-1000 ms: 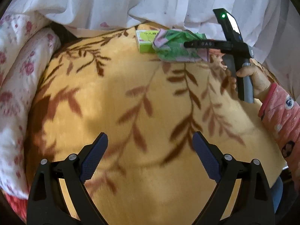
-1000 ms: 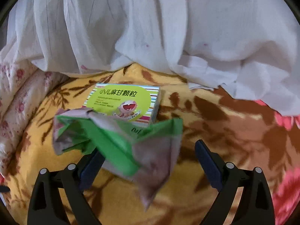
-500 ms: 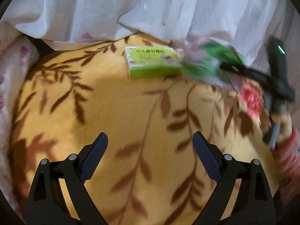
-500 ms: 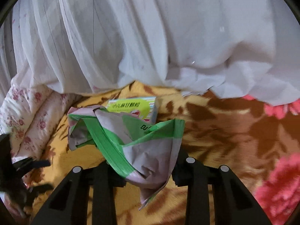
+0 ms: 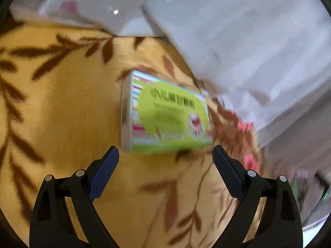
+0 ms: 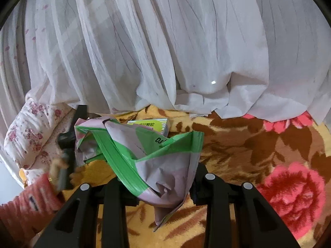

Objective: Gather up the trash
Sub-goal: 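Grasp the green medicine box with the left tool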

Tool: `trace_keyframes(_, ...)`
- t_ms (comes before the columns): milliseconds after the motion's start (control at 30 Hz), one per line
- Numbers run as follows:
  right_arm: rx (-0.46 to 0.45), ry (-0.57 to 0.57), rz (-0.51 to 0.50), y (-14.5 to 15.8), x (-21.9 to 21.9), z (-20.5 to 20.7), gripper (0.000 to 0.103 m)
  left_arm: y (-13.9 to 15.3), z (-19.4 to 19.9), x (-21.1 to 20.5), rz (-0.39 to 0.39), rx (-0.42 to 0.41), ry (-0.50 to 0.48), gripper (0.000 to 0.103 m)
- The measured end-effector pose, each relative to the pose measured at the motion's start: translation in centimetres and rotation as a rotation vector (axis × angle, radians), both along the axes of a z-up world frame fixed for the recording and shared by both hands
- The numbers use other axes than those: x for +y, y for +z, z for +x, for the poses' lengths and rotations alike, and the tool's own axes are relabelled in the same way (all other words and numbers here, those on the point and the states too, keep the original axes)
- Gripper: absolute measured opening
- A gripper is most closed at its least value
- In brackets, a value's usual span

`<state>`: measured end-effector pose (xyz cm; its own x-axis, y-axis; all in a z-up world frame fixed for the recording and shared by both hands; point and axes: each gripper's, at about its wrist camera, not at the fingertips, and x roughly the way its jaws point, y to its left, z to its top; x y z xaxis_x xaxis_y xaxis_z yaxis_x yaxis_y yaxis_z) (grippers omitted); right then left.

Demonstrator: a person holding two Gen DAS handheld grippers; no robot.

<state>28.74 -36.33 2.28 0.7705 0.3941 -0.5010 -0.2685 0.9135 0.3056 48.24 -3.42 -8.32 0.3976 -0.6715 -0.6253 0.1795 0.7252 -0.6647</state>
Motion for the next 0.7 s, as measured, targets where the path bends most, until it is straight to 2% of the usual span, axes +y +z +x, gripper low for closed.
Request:
trace_keyframes(167, -0.015, 0.007, -0.017, 0.1, 0.0, -0.5, 0.034, -2.2, 1.7, 0.7, -0.135, 0.064, 0.023, 0.089)
trace_keyframes(267, -0.008, 0.006, -0.004, -0.2, -0.2, -0.3, 0.034, -2.2, 1.9, 0.3, -0.152, 0.033, 0.018, 0.089)
trace_keyframes(333, -0.006, 0.001, 0.002, -0.4, -0.2, -0.3, 0.034, -2.3, 2.2, -0.3, -0.126, 0.023, 0.021, 0.087)
trace_keyframes(400, -0.002, 0.001, 0.006, -0.6, -0.2, -0.3, 0.034, -2.3, 2.3, -1.0, -0.068, 0.008, 0.026, 0.075)
trace_keyframes(433, 0.001, 0.001, 0.007, -0.7, -0.2, -0.3, 0.034, -2.4, 2.5, -1.1, -0.049, 0.010, 0.031, 0.061)
trace_keyframes(467, 0.003, 0.000, 0.005, -0.8, -0.2, -0.3, 0.034, -2.5, 2.5, -1.1, -0.040, 0.016, 0.039, 0.060)
trace_keyframes(567, 0.014, -0.006, 0.005, -1.1, -0.1, -0.5, 0.034, -2.4, 2.2, -0.3, -0.083, 0.024, 0.045, 0.052)
trace_keyframes(700, 0.011, -0.017, 0.004, -0.8, 0.0, -1.3, 0.034, -0.7, 0.4, -0.5, -0.078, -0.012, 0.030, 0.041)
